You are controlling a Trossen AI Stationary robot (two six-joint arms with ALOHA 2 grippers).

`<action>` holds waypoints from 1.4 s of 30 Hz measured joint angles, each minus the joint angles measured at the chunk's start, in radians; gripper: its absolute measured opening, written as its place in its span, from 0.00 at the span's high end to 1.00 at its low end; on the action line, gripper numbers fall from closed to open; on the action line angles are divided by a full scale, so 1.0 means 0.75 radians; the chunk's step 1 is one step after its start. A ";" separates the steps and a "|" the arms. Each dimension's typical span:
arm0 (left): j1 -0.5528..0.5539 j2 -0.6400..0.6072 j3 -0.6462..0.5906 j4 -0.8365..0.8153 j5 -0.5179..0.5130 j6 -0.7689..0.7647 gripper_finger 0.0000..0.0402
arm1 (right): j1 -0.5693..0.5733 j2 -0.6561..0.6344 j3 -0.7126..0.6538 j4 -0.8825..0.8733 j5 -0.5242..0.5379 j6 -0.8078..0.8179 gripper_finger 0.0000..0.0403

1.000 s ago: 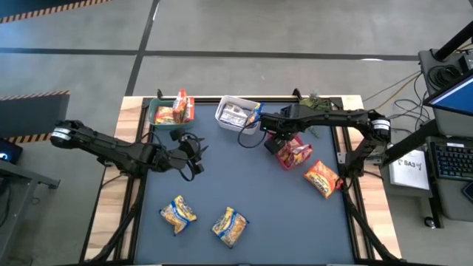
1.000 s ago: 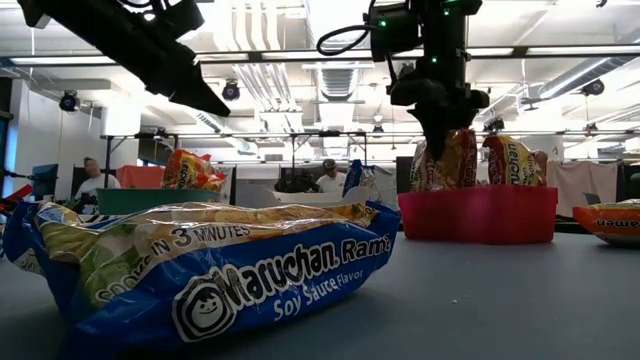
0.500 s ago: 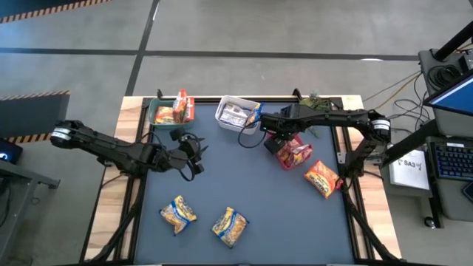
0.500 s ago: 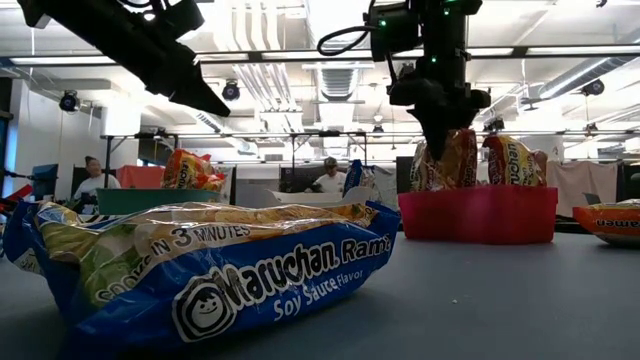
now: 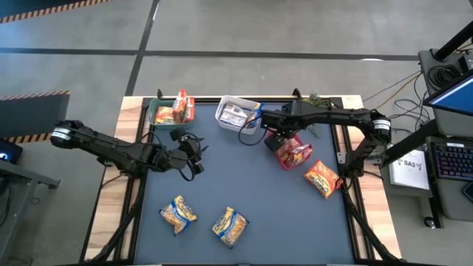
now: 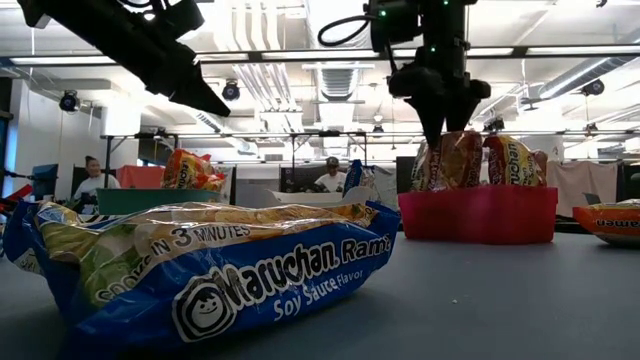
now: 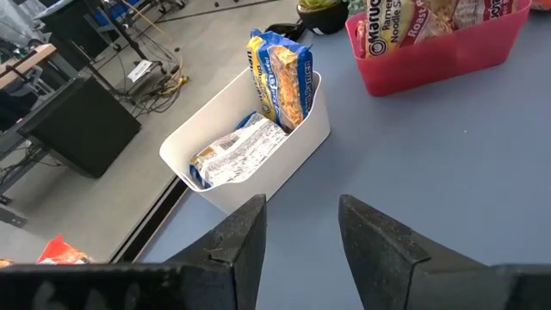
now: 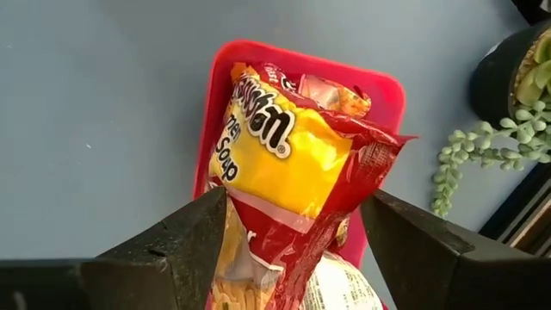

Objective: Sort Maruchan noodles
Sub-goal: Put the red noodle pack into the pink bin, then put the blue noodle pack into the white bin

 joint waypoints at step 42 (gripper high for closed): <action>0.000 0.000 0.000 0.001 0.212 0.003 0.67 | 0.186 -0.088 0.227 -0.047 0.100 0.073 0.48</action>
